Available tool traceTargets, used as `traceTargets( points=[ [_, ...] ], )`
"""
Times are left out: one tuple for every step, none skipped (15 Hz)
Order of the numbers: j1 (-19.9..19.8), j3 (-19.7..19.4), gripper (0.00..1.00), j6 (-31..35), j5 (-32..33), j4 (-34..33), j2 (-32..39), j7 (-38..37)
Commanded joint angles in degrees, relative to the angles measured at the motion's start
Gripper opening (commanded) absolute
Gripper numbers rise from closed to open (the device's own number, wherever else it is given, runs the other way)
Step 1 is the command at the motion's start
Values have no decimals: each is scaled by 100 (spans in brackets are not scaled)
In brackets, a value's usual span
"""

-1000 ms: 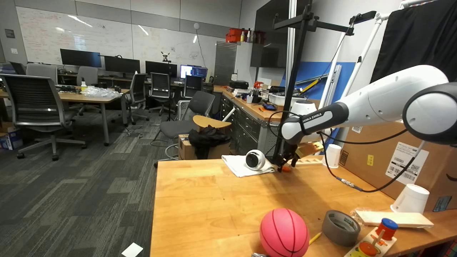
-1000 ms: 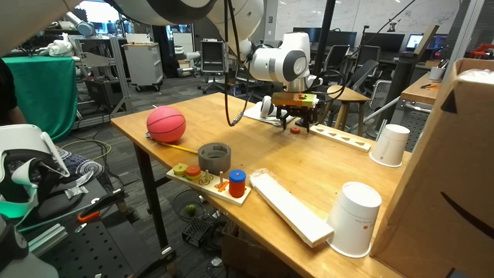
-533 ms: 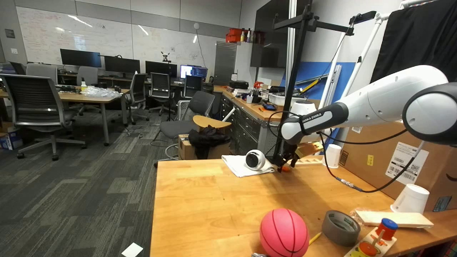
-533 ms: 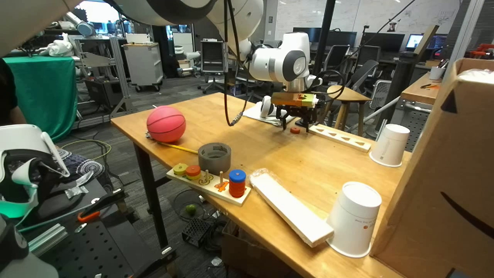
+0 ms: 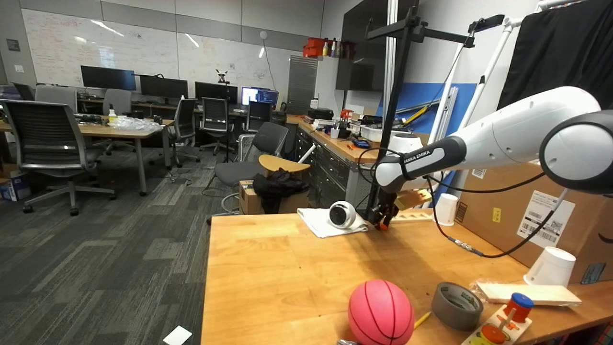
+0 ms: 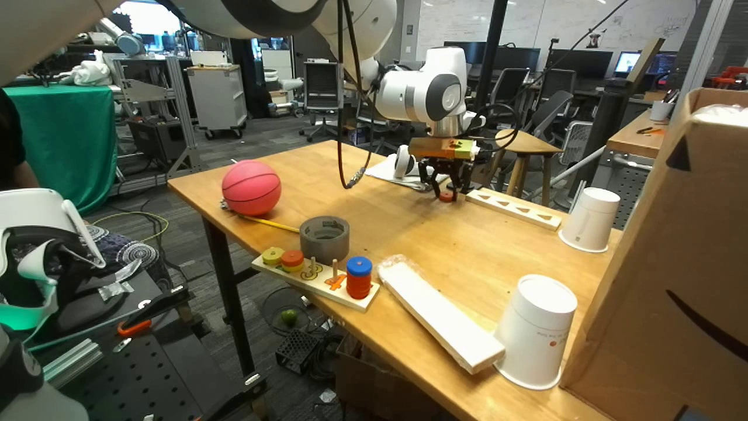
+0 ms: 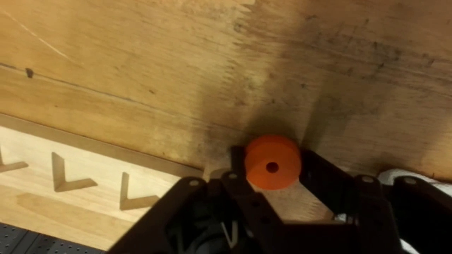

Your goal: Stick the discs on the table to the rod on the far right of the wooden rack

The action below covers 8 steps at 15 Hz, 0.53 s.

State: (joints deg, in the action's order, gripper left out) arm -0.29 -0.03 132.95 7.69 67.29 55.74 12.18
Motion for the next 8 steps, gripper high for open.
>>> traceTargets(
  points=[
    [17,13,26,-42,-8,-84,57,-10],
    [21,11,26,-46,-3,-74,44,-8],
    [25,16,26,-61,0,-60,19,6],
    [39,11,26,-87,12,-49,-18,6],
    [48,13,26,-89,25,0,-92,26],
    [54,20,26,-46,35,74,-182,48],
    [80,5,26,-15,63,159,-284,38],
    [104,-6,26,9,85,212,-358,31]
  ],
)
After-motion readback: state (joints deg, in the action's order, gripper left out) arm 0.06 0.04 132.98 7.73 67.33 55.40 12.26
